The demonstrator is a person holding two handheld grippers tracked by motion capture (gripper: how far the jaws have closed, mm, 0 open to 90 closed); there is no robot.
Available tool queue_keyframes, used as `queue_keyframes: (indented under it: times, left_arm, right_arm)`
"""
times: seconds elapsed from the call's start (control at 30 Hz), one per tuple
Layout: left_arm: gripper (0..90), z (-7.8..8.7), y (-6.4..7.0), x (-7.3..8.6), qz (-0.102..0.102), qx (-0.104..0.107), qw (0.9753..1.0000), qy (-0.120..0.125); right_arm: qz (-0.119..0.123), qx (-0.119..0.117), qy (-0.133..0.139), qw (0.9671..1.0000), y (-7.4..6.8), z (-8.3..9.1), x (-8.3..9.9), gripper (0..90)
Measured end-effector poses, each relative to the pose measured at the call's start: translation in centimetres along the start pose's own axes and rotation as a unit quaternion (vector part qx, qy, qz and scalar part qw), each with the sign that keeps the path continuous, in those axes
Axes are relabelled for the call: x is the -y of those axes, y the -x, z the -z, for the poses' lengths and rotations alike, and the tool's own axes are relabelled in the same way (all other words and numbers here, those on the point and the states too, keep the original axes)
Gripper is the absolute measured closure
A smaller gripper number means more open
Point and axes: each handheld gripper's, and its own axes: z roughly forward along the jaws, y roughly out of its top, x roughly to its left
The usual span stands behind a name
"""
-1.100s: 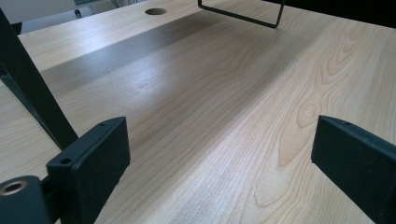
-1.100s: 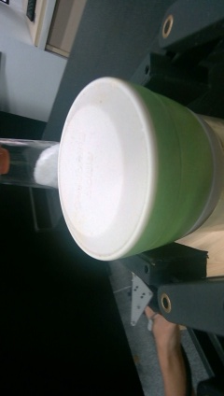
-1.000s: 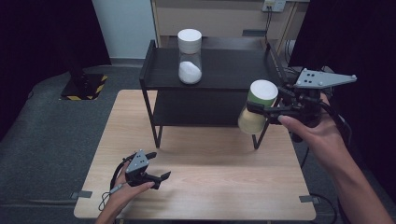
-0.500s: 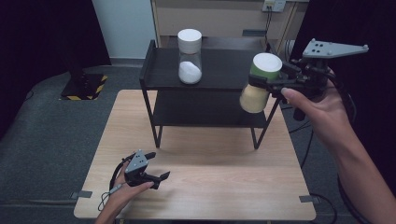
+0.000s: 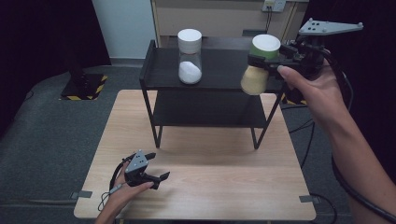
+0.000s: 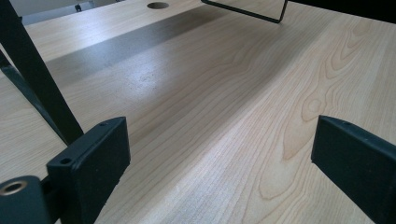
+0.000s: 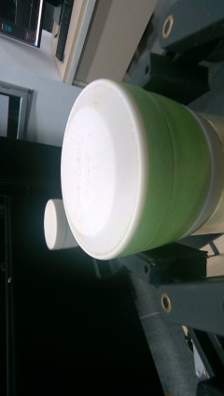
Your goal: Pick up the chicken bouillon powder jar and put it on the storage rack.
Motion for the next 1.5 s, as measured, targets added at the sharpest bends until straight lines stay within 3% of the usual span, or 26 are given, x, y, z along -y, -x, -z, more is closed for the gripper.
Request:
queue_keyframes:
  times: [0.7, 1.13, 1.5]
  left_arm:
    - [3.3, 0.2, -0.2, 0.1, 0.001, -0.002, 1.0000, 0.000]
    - [3.4, 0.5, -0.3, 0.1, 0.000, -0.005, 1.0000, 0.004]
    - [3.4, 0.5, -0.1, 0.1, -0.001, -0.005, 1.0000, 0.003]
  right_arm:
    - [-0.012, 0.026, -0.009, 0.9996, 1.7, -4.4, 0.7, 34.6]
    - [-0.025, 0.048, -0.011, 0.9985, 2.2, -5.4, 1.0, 34.5]
    - [-0.043, 0.045, -0.010, 0.9980, 2.7, -5.5, 1.4, 34.3]
